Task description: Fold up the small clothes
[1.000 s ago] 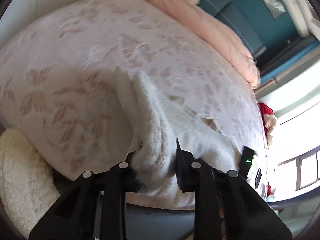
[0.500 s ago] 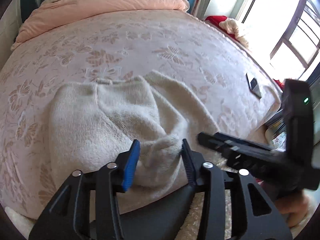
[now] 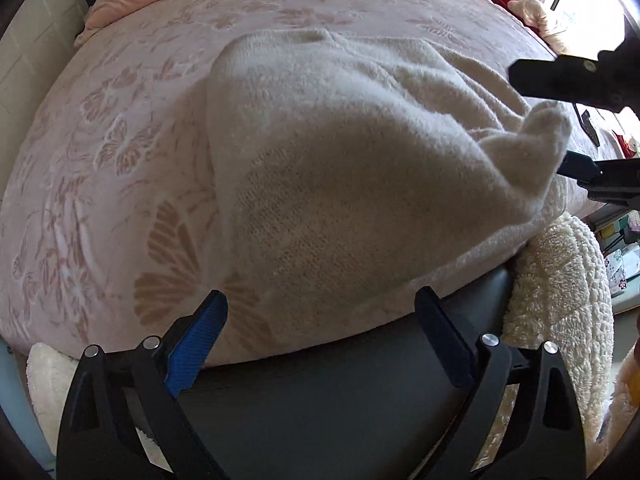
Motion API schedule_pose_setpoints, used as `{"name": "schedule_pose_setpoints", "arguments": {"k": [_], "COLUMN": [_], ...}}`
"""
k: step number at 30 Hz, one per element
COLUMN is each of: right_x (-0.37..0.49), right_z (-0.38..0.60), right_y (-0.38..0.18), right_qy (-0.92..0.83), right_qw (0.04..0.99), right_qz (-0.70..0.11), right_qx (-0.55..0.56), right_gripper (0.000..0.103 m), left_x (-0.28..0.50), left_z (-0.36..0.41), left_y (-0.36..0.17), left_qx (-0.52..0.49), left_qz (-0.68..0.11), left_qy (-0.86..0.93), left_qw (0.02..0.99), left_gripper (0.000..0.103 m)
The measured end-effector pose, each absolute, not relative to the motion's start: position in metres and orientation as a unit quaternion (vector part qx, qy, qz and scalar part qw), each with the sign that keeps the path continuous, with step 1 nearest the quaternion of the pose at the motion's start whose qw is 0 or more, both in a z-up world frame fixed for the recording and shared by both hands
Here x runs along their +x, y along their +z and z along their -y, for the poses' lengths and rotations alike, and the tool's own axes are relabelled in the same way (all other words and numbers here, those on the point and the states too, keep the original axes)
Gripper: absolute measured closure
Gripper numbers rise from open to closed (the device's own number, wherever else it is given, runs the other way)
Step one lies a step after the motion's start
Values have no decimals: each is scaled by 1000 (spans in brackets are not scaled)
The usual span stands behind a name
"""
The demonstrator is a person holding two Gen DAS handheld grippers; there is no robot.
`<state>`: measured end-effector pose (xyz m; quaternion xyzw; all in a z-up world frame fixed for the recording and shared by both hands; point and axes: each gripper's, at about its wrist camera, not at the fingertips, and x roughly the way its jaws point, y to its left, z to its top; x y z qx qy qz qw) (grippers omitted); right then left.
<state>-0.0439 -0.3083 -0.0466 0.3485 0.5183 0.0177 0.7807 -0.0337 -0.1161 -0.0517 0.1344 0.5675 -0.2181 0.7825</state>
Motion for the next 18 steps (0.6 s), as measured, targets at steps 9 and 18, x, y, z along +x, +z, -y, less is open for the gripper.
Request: {"name": "schedule_pose_setpoints", "arguments": {"k": [9,18], "right_x": [-56,-84], "right_z": [308,388], "right_y": [28,-90], "right_qy": [102,-76], "right_qw": [854,804], "right_qz": [-374,-497], "right_qx": [346,318], "right_gripper": [85,90], "left_x": [-19,-25], "left_z": [81,109], "left_y": [-54,-51], "left_qx": [33,71], "left_qz": [-591,-582], "left_qy": [-212,-239], "left_qw": [777,774], "left_gripper": [84,87]}}
